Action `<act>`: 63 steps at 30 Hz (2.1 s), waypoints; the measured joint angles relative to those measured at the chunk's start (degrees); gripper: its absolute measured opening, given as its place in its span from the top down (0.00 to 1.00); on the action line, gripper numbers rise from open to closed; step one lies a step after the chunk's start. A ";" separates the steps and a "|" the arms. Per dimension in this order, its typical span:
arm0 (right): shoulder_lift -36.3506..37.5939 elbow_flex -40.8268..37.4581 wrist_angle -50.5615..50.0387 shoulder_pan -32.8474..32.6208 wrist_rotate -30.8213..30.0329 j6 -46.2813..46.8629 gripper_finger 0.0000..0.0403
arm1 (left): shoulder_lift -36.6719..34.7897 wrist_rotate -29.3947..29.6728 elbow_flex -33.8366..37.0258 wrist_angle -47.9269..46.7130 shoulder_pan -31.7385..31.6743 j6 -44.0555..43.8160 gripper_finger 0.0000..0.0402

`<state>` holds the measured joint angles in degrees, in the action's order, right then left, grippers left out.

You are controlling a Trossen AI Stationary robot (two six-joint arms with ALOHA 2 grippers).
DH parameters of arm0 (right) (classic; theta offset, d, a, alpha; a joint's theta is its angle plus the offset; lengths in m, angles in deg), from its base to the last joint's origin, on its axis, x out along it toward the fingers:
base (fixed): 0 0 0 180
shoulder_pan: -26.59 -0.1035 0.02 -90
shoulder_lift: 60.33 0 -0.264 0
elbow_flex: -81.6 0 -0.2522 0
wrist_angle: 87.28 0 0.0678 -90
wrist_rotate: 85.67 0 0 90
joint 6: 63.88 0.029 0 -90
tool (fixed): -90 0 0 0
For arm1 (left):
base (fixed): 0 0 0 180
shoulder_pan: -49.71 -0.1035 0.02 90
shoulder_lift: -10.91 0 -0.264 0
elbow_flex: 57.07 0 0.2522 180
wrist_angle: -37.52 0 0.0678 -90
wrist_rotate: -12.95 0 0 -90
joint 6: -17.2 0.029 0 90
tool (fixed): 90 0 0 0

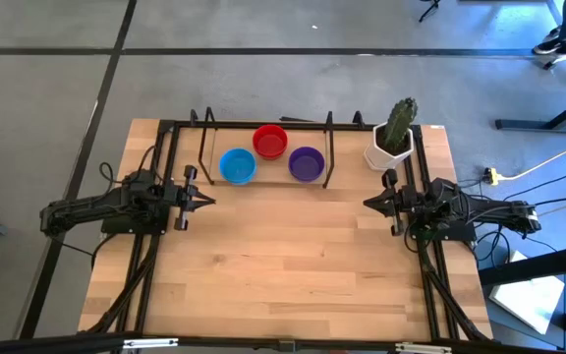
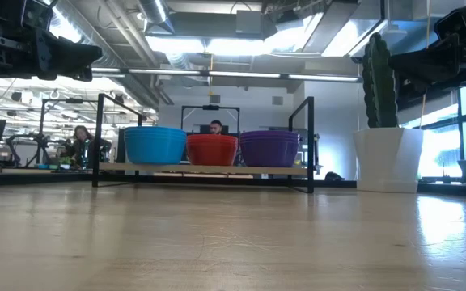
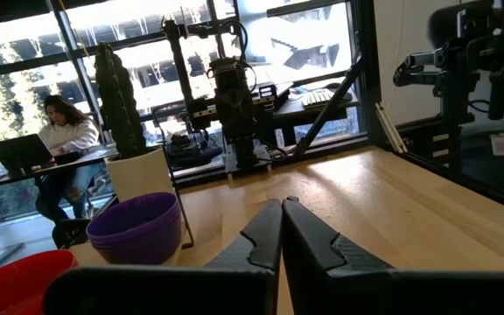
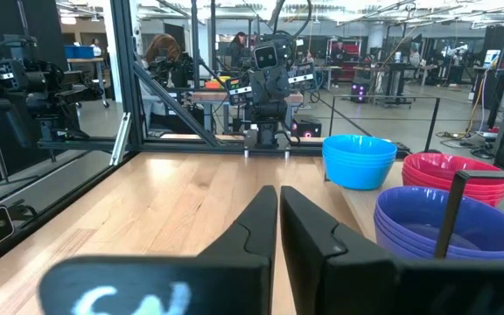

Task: Pick & Place Mini bowls
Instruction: Return to Home Position

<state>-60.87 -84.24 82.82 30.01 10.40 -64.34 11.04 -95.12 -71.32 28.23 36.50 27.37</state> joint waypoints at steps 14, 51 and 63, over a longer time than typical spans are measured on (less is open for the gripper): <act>0.02 0.00 0.00 0.00 0.00 -0.01 0.95 | 0.02 -0.01 0.00 -0.02 0.00 0.01 0.98; 0.02 -0.02 0.00 0.00 0.00 -0.01 0.95 | 0.02 -0.01 0.00 0.00 0.00 0.00 0.98; 0.01 -0.02 -0.02 0.01 0.00 0.00 0.95 | 0.02 -0.01 0.00 -0.02 0.00 0.00 0.97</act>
<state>-60.86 -84.25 82.80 30.02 10.40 -64.34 11.05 -95.13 -71.32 28.21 36.50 27.37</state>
